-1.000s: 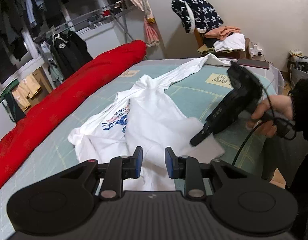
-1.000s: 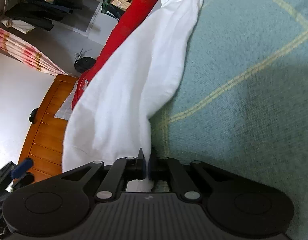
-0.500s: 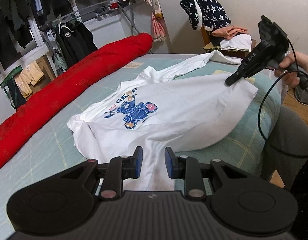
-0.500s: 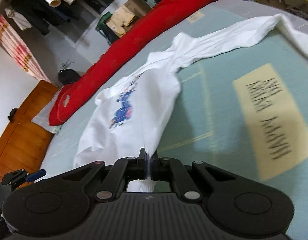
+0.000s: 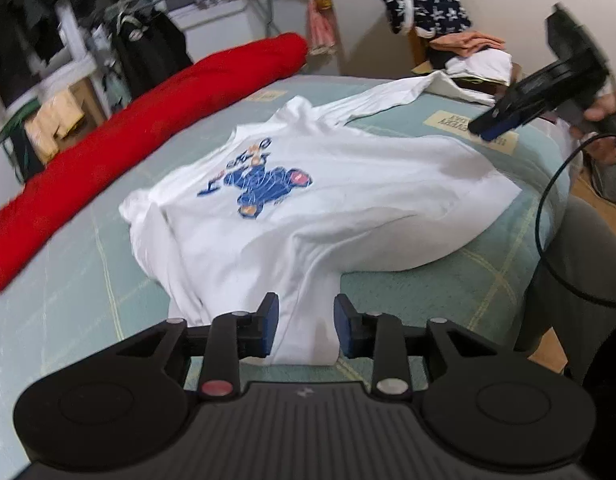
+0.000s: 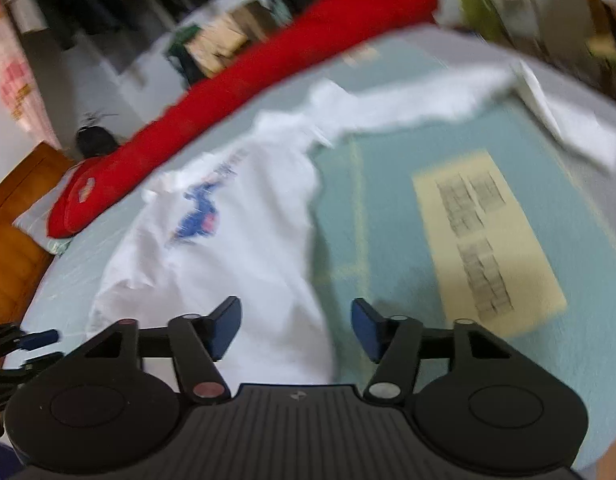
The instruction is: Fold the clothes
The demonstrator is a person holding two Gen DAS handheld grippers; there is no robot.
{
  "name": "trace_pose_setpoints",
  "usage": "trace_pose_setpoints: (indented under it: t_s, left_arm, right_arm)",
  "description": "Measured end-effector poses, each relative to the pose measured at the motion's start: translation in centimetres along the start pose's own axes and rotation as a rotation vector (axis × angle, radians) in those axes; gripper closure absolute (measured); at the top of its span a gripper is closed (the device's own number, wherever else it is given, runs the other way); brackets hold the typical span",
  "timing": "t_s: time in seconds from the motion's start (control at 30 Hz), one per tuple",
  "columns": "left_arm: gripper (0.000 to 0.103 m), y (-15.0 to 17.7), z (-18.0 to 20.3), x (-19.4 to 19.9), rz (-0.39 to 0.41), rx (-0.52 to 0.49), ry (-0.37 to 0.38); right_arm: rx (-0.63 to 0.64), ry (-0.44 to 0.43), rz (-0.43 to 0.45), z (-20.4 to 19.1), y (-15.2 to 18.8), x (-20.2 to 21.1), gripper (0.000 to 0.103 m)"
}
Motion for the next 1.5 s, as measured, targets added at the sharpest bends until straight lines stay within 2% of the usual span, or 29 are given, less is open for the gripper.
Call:
trace_pose_setpoints:
  t_s: [0.1, 0.17, 0.23, 0.3, 0.4, 0.53, 0.63, 0.7, 0.8, 0.97, 1.2, 1.27, 1.4, 1.5]
  left_arm:
    - [0.056, 0.8, -0.5, -0.5, -0.021, 0.078, -0.018]
    - [0.054, 1.3, -1.0, -0.6, -0.033, 0.137, -0.026]
    - [0.046, 2.1, -1.7, -0.7, -0.039, 0.22, -0.024]
    - [0.042, 3.1, -2.7, -0.8, -0.036, 0.341, -0.006]
    - [0.039, 4.7, -4.1, -1.0, -0.012, 0.532, 0.056]
    - [0.035, 6.8, -5.5, -2.3, 0.049, 0.792, 0.188]
    - [0.034, 8.2, -5.8, -4.0, 0.084, 0.941, 0.279]
    - [0.034, 8.9, -5.7, -5.2, 0.101, 1.005, 0.326]
    - [0.034, 9.2, -5.7, -6.3, 0.181, 1.065, 0.366]
    - [0.034, 9.0, -6.0, -7.9, 0.287, 1.103, 0.423]
    - [0.034, 9.5, -5.5, -8.2, 0.401, 1.109, 0.439]
    - [0.034, 9.2, -5.6, -8.7, 0.414, 1.111, 0.436]
    - [0.043, 8.6, -6.3, -9.8, 0.413, 1.137, 0.415]
    - [0.047, 8.8, -5.1, -8.9, 0.413, 1.122, 0.412]
  right_arm:
    - [0.088, -0.066, -0.006, -3.5, 0.2, -0.7, 0.014]
    - [0.154, -0.102, -0.027, -5.8, 0.6, -1.9, 0.01]
    - [0.225, -0.117, -0.061, -8.0, 1.8, -3.4, 0.008]
    - [0.303, -0.11, -0.087, -10.0, 3.4, -4.6, 0.007]
    - [0.412, -0.098, -0.113, -12.5, 5.7, -5.4, 0.002]
    - [0.506, -0.097, -0.137, -14.5, 8.0, -5.9, 0.0]
    - [0.511, -0.095, -0.144, -14.8, 8.7, -6.4, 0.0]
    - [0.497, -0.093, -0.149, -14.7, 9.0, -6.4, 0.0]
    - [0.471, -0.079, -0.149, -13.8, 9.1, -6.1, 0.0]
    - [0.403, -0.037, -0.149, -11.5, 8.8, -6.2, 0.0]
    - [0.315, -0.019, -0.159, -8.8, 9.2, -6.4, 0.0]
    - [0.3, -0.033, -0.157, -8.5, 9.2, -6.3, 0.0]
    - [0.277, -0.035, -0.152, -8.3, 9.1, -6.6, 0.0]
    - [0.272, -0.034, -0.143, -8.3, 9.2, -6.6, 0.0]
Point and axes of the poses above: each gripper's, at about its wrist camera, not at the fingertips, and x roughly against the way its jaws point, z to its right, y to its underside, the point moved 6 cm from there along -x, roughly the way its jaws point, and after that the axes turned 10 degrees about -x, right-handed, at the moved point
